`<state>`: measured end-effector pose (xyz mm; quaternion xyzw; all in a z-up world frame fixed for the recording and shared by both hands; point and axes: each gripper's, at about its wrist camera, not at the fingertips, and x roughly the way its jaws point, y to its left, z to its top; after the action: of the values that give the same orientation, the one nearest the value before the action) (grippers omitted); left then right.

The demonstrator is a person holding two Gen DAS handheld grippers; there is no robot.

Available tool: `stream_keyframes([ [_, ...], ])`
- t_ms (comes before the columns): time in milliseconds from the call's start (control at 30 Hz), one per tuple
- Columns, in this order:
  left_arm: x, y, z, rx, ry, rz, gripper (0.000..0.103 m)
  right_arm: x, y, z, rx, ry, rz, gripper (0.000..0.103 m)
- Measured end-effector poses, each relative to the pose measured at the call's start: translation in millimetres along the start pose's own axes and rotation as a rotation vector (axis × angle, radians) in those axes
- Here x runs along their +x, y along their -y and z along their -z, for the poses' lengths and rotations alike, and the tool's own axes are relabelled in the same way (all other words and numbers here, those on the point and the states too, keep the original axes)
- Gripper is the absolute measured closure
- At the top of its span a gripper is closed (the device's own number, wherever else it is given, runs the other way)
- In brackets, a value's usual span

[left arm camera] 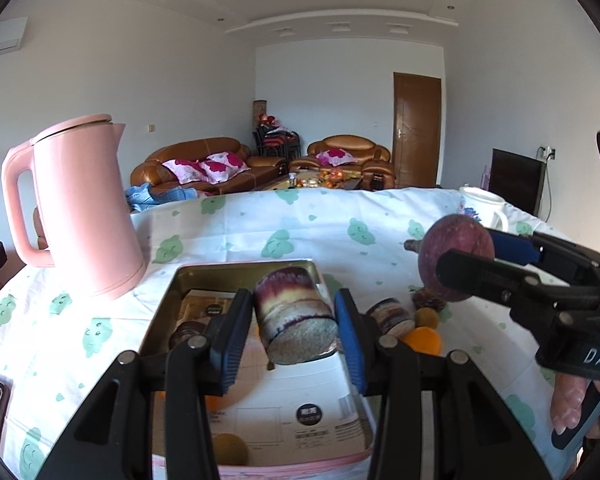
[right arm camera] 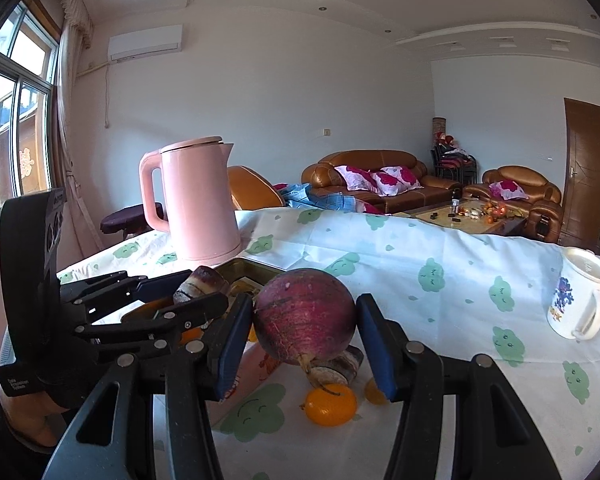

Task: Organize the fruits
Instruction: 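Lift the cake and the beet and carry both toward the tin box, then lower the cake and beet over the tin and open both grippers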

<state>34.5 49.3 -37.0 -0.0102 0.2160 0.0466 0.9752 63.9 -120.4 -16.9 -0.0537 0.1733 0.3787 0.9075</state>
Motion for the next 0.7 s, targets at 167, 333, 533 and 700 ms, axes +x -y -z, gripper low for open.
stream_keyframes([
  [167,-0.7,-7.8,2.8,-0.008,-0.013,-0.014,0.059,8.6,-8.1,-5.6,-0.016,-0.008,-0.015,0.048],
  [333,-1.2,-16.0,4.3,-0.017,-0.023,-0.033,0.059,15.7,-15.5,-8.8,-0.03,-0.015,-0.026,0.048],
  [533,-0.5,-28.4,6.0,-0.038,-0.038,-0.048,0.059,24.9,-25.7,-10.1,-0.045,-0.028,-0.04,0.048],
  [700,-0.9,-35.3,7.6,-0.046,-0.043,-0.054,0.059,31.3,-30.7,-11.6,-0.051,-0.035,-0.05,0.048],
])
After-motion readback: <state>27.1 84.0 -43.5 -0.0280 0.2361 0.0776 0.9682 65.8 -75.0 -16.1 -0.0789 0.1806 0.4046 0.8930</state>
